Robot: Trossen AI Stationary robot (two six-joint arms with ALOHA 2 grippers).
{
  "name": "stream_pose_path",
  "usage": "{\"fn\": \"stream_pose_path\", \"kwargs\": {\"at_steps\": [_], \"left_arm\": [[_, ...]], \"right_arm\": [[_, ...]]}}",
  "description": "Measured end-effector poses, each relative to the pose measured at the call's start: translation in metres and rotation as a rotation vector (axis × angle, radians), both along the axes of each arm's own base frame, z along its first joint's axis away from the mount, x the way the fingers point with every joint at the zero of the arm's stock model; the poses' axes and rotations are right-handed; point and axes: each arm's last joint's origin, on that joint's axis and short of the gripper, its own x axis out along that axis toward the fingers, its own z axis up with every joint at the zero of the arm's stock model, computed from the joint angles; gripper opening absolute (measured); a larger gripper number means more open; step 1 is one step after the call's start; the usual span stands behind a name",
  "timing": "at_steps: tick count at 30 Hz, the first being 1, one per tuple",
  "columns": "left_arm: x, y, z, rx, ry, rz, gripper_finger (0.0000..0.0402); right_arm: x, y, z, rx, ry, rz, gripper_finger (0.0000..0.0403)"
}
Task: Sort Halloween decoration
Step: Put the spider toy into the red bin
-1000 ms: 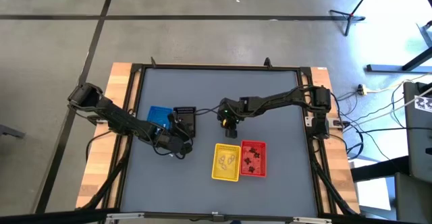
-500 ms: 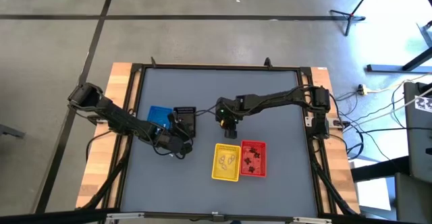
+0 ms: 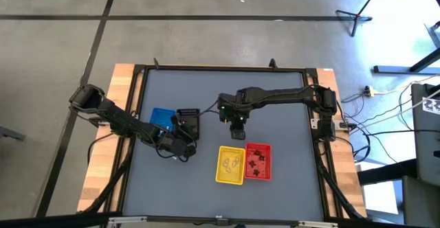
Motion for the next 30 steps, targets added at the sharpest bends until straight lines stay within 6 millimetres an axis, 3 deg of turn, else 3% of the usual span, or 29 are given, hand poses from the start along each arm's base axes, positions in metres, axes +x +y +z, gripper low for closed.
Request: {"fn": "stream_pose_path", "kwargs": {"at_steps": [9, 20, 25, 30], "left_arm": [[0.0, 0.0, 0.0, 0.0, 0.0, 0.0, 0.0115], [0.0, 0.0, 0.0, 0.007, 0.005, -0.005, 0.0115], [0.0, 0.0, 0.0, 0.047, 0.037, -0.04, 0.0115], [0.0, 0.0, 0.0, 0.086, 0.064, -0.075, 0.0115]], "right_arm": [[-0.02, 0.049, 0.011, 0.093, 0.225, 0.125, 0.0122], [-0.039, 0.12, 0.01, -0.036, 0.307, 0.317, 0.0122], [-0.044, 0.138, 0.009, -0.136, 0.292, 0.367, 0.0122], [-0.046, 0.143, 0.009, -0.175, 0.291, 0.366, 0.0125]]}}
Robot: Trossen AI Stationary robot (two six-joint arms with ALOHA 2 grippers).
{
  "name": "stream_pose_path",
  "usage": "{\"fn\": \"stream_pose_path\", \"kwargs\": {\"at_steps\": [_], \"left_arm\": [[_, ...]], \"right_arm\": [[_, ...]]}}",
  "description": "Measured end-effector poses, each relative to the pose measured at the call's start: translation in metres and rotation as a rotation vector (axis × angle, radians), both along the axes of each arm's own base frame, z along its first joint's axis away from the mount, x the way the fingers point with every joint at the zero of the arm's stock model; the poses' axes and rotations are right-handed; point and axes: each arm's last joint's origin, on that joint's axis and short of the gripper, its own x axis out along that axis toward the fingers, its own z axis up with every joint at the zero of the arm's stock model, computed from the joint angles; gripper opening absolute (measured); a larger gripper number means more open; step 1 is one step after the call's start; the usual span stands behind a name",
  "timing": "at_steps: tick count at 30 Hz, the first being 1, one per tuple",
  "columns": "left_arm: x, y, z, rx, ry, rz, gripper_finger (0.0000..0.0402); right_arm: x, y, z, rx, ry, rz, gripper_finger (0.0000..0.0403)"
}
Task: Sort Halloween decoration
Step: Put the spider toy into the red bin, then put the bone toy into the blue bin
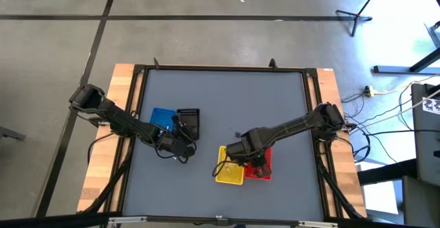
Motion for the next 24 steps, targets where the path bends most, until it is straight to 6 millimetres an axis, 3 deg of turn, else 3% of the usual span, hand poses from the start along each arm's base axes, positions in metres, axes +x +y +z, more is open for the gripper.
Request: {"fn": "stream_pose_path", "kwargs": {"at_steps": [10, 15, 24], "left_arm": [[0.011, -0.005, 0.011, -0.051, -0.1, -0.055, 0.0115], [0.025, -0.012, 0.031, -0.083, -0.119, -0.133, 0.0115], [0.034, -0.026, 0.069, -0.303, 0.169, -0.378, 0.0115]], "right_arm": [[0.001, -0.002, 0.0, -0.039, -0.012, -0.018, 0.0203], [0.002, -0.002, 0.0, -0.044, -0.026, -0.017, 0.0223], [0.003, -0.002, 0.0, -0.041, -0.036, -0.018, 0.0224]]}}
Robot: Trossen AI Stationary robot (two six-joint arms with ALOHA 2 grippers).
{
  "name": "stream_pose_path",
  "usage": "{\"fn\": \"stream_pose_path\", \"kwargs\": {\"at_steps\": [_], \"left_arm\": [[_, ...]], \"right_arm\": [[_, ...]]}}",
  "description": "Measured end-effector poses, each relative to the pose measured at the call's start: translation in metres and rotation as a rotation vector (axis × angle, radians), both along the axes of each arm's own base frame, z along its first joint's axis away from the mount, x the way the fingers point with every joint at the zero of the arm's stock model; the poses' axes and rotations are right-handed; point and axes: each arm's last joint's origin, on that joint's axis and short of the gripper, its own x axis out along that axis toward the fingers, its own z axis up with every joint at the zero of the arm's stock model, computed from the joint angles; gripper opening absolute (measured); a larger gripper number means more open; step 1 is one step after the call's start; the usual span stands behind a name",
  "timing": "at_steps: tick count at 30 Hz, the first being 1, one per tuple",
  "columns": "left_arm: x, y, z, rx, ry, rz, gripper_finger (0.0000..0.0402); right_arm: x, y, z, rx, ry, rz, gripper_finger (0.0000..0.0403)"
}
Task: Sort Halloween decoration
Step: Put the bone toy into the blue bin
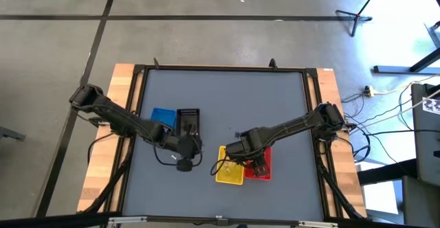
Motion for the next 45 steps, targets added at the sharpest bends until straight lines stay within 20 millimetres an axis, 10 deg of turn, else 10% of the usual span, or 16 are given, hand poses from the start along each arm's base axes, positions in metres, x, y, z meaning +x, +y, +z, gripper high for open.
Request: {"fn": "stream_pose_path", "kwargs": {"at_steps": [14, 45], "left_arm": [[-0.04, -0.01, -0.008, -0.024, 0.462, -0.105, 0.0115], [-0.075, -0.013, -0.082, 0.006, 0.422, -0.173, 0.0114]], "right_arm": [[0.001, 0.0, 0.0, 0.003, -0.006, 0.0, 0.0224], [0.003, 0.001, 0.0, 0.007, -0.032, 0.001, 0.0225]]}}
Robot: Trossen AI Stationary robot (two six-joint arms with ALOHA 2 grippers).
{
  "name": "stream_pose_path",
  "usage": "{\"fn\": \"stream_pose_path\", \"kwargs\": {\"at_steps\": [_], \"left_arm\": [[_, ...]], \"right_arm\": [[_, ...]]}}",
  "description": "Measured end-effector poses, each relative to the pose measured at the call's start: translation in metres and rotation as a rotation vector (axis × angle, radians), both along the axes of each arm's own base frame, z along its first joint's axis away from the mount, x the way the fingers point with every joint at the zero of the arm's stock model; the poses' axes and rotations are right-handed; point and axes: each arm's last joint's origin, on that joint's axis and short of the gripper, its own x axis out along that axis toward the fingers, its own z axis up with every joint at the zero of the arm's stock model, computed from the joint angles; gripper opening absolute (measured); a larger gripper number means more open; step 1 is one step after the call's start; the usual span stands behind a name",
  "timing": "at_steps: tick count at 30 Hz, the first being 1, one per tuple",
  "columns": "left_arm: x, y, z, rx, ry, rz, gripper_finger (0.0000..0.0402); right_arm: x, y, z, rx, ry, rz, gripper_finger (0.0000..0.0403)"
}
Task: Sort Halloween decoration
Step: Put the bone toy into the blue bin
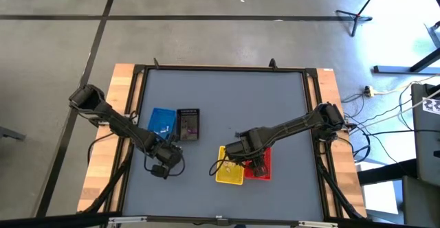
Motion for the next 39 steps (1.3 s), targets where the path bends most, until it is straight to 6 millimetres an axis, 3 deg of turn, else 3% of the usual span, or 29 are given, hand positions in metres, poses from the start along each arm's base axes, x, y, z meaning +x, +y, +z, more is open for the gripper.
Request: {"fn": "stream_pose_path", "kwargs": {"at_steps": [7, 24, 39], "left_arm": [[-0.003, 0.001, -0.004, -0.009, -0.002, -0.001, 0.0108], [-0.003, 0.002, -0.005, -0.036, 0.013, 0.048, 0.0006], [0.011, -0.005, 0.02, -0.034, 0.025, 0.048, 0.0002]], "right_arm": [[0.0, 0.0, 0.0, -0.001, -0.001, 0.0, 0.0225], [0.0, 0.0, 0.0, -0.002, 0.0, 0.0, 0.0225], [0.0, 0.0, 0.0, -0.002, 0.0, 0.0, 0.0225]]}}
